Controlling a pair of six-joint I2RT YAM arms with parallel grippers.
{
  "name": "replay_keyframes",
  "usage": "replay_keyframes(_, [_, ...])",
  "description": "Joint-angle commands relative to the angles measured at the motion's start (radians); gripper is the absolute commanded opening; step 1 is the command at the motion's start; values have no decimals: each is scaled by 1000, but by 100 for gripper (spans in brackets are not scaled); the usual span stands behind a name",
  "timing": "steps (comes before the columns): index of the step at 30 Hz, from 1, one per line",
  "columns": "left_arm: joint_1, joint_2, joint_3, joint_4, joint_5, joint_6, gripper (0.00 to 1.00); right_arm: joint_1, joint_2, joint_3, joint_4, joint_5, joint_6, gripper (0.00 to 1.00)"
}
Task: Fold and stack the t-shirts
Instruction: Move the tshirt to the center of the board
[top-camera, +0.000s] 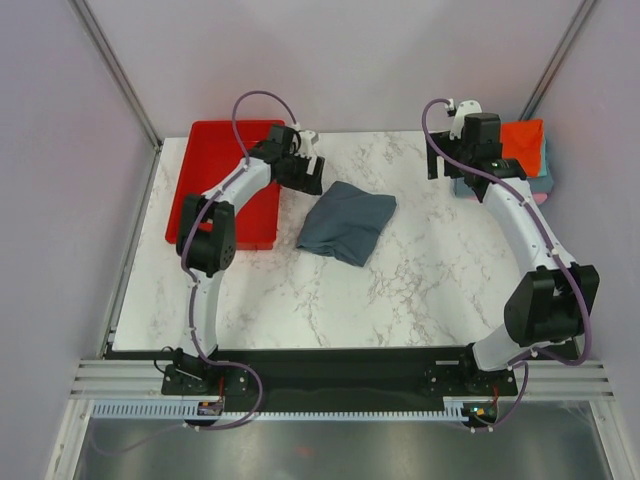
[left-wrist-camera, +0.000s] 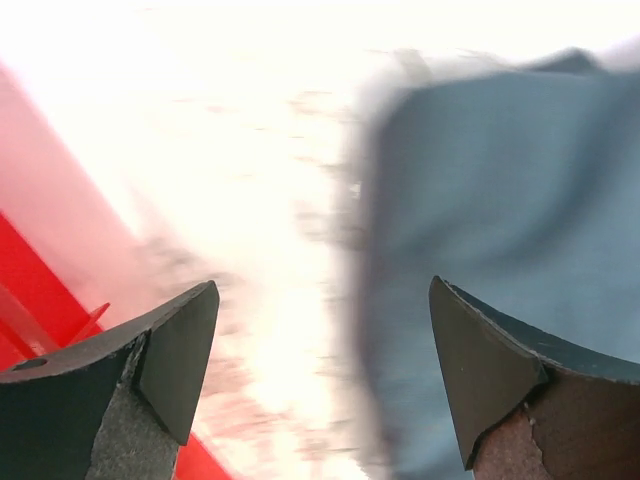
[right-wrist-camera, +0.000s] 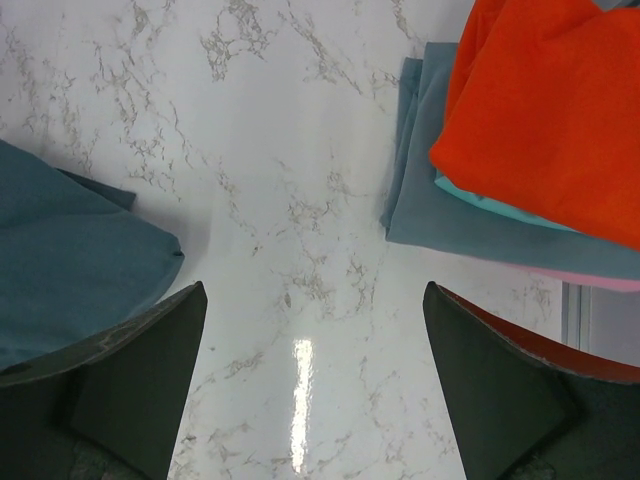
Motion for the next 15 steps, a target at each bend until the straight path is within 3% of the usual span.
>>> replay_keyframes(1, [114,17,-19,21,-117,14,93,-4,6,39,20,-26,15,98])
replay_keyframes(15, [254,-15,-18,63,-266,71,95,-5,-5,7,26,-41,27,98])
